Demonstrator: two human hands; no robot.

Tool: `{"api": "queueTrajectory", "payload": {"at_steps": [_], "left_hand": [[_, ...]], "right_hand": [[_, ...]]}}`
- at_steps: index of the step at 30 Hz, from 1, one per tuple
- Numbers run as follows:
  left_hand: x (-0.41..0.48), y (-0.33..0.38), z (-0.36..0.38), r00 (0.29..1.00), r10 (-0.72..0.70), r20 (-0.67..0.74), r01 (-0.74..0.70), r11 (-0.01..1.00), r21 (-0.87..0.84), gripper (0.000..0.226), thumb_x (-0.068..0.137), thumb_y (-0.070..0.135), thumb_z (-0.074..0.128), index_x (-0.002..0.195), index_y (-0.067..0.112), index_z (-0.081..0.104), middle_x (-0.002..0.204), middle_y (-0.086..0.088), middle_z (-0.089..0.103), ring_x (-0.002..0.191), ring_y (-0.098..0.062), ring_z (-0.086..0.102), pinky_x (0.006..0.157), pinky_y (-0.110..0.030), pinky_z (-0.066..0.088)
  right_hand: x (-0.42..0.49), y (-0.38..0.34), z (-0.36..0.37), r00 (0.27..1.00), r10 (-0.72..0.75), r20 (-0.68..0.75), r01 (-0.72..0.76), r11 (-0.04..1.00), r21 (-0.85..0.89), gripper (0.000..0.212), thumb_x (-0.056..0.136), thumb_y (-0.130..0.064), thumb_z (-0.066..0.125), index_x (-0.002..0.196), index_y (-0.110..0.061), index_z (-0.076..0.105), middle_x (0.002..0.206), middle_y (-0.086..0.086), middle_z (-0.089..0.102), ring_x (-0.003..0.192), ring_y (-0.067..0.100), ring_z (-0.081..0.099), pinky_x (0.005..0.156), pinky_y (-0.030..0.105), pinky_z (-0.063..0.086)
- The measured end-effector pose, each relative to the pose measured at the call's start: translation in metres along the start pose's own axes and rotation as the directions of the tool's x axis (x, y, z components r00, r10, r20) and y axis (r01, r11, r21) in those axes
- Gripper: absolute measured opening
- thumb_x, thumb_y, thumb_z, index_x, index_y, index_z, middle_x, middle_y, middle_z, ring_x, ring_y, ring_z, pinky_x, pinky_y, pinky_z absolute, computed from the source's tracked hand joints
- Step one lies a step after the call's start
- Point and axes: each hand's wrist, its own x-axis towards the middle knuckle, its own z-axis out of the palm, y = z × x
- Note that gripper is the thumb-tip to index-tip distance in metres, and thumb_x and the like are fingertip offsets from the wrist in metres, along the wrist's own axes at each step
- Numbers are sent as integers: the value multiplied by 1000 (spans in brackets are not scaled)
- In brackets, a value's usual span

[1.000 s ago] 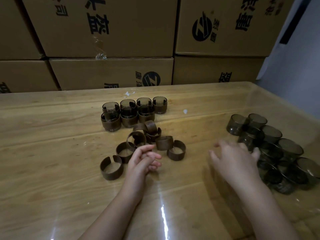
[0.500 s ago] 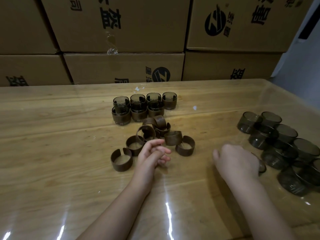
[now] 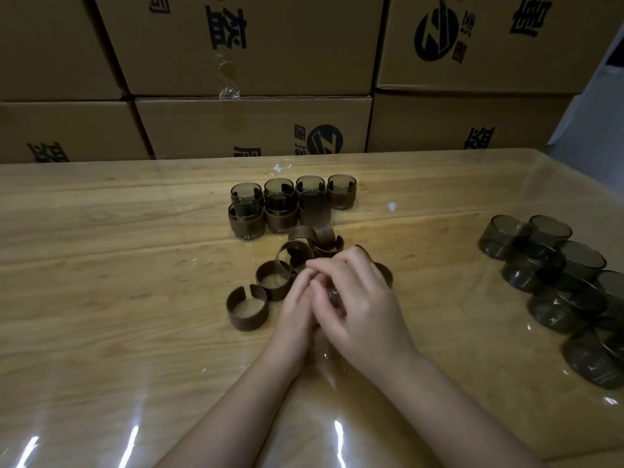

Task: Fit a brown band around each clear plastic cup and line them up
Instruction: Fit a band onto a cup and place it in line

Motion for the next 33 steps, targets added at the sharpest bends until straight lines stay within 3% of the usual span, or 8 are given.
{"api": "queueTrajectory", "payload": {"at_steps": [4, 7, 9, 14, 18, 22, 28, 33], "left_hand": [[0, 1, -2, 999, -49, 19, 50, 997, -62, 24, 100, 20, 50, 114, 5, 61, 96, -10, 71, 88, -20, 69, 68, -23, 54], [2, 5, 0, 994, -110, -4, 105, 962, -253, 47, 95, 40, 49, 121, 3, 60, 114, -23, 66, 104, -31, 63, 80, -35, 56], [3, 6, -2, 993, -119, -10, 109, 937, -332, 51, 93, 49, 43, 121, 12, 64, 119, -18, 66, 107, -30, 63, 83, -38, 54], [5, 6, -4, 993, -121, 17, 118, 914, -388, 54, 90, 58, 40, 118, 22, 69, 119, -11, 68, 100, -19, 69, 73, -28, 57], [5, 4, -6, 991, -129, 26, 128, 903, -410, 55, 94, 58, 33, 116, 24, 70, 117, -10, 70, 97, -18, 70, 73, -29, 57], [7, 2, -7, 992, -124, 22, 122, 900, -419, 55, 94, 58, 31, 115, 27, 71, 117, -9, 70, 97, -18, 70, 75, -30, 57], [8, -1, -6, 993, -115, -35, 91, 909, -407, 54, 90, 60, 39, 115, 25, 70, 123, -12, 67, 109, -23, 66, 81, -30, 56], [6, -1, -3, 992, -100, -73, 67, 928, -365, 56, 80, 56, 56, 116, 14, 66, 116, -13, 70, 107, -26, 67, 81, -29, 56]], "right_hand": [[-12, 17, 6, 995, -81, -56, 89, 981, 170, 26, 91, -13, 55, 115, -7, 61, 113, 11, 53, 98, 18, 57, 80, 36, 52], [-22, 30, 8, 988, -100, -121, 110, 991, 80, 35, 90, -18, 55, 124, -17, 50, 130, 6, 44, 117, 19, 50, 94, 44, 45], [-26, 37, 9, 991, -49, -122, 56, 997, 58, 44, 90, -21, 54, 132, -17, 44, 139, 6, 39, 127, 16, 43, 99, 47, 42], [-28, 44, 15, 995, 97, 0, -96, 993, 67, 60, 93, -31, 48, 146, -13, 27, 155, 3, 26, 145, 15, 25, 116, 47, 23], [-28, 44, 15, 988, 143, 57, -147, 985, 86, 62, 93, -33, 47, 147, -8, 29, 155, 3, 31, 145, 15, 26, 121, 37, 10], [-28, 45, 13, 982, 179, 55, -185, 973, 138, 54, 93, -31, 48, 142, -11, 40, 151, -4, 38, 143, 10, 29, 120, 41, 13], [-29, 44, 17, 965, 250, 72, -258, 958, 127, 56, 94, -34, 44, 145, -12, 37, 150, -7, 37, 142, 6, 29, 120, 40, 15], [-32, 43, 18, 941, 330, 74, -337, 932, 137, 59, 95, -41, 40, 147, -15, 35, 145, -13, 36, 133, -24, 11, 116, 14, 4]]}}
